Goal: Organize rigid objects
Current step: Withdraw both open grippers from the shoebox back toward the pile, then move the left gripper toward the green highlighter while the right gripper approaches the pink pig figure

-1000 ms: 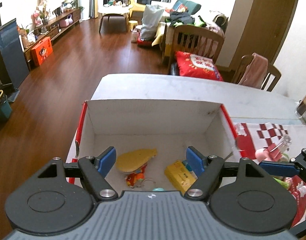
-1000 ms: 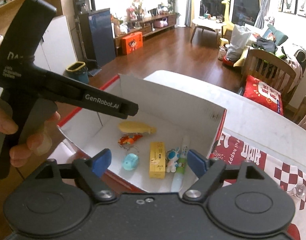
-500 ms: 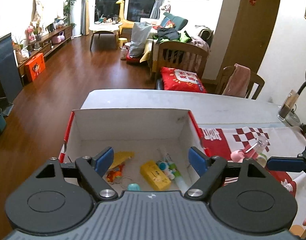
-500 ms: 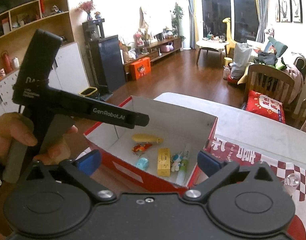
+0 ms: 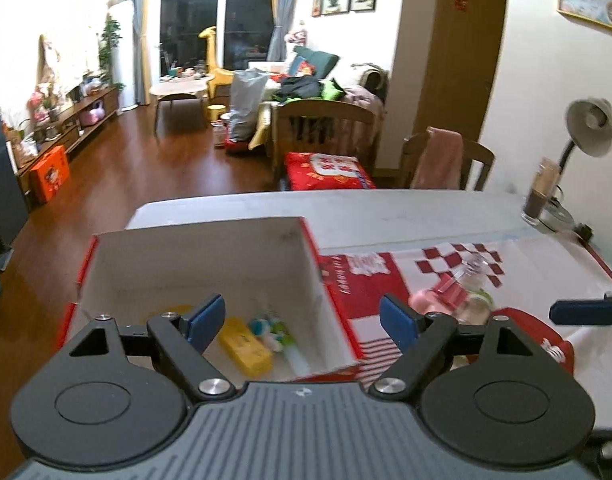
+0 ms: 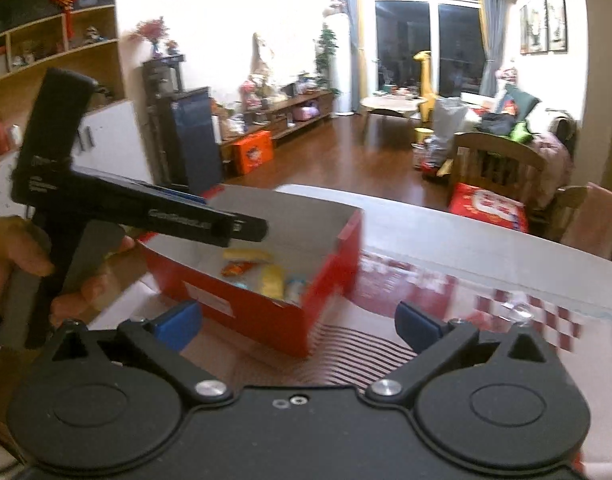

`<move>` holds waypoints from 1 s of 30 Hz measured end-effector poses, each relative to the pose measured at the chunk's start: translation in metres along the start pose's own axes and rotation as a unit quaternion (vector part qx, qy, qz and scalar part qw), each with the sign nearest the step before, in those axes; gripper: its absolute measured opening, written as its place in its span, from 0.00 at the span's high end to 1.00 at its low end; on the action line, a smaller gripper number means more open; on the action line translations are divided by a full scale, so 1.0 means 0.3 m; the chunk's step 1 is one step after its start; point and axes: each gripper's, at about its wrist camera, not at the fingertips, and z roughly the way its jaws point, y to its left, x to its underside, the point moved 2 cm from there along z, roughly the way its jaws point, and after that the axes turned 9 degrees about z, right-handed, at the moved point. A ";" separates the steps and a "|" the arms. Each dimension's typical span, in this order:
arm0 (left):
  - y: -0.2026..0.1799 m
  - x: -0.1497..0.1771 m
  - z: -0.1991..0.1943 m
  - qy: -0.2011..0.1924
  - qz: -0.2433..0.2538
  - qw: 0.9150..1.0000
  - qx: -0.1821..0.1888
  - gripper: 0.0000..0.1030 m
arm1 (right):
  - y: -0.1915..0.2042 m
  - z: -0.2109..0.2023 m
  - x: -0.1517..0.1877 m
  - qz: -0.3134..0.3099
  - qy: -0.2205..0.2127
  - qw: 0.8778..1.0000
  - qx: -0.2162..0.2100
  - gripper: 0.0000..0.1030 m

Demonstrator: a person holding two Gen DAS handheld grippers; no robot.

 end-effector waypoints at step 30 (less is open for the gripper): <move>-0.591 0.068 0.344 0.081 0.008 0.993 0.083 0.18 | -0.529 0.120 0.241 0.004 0.079 0.994 0.080 0.01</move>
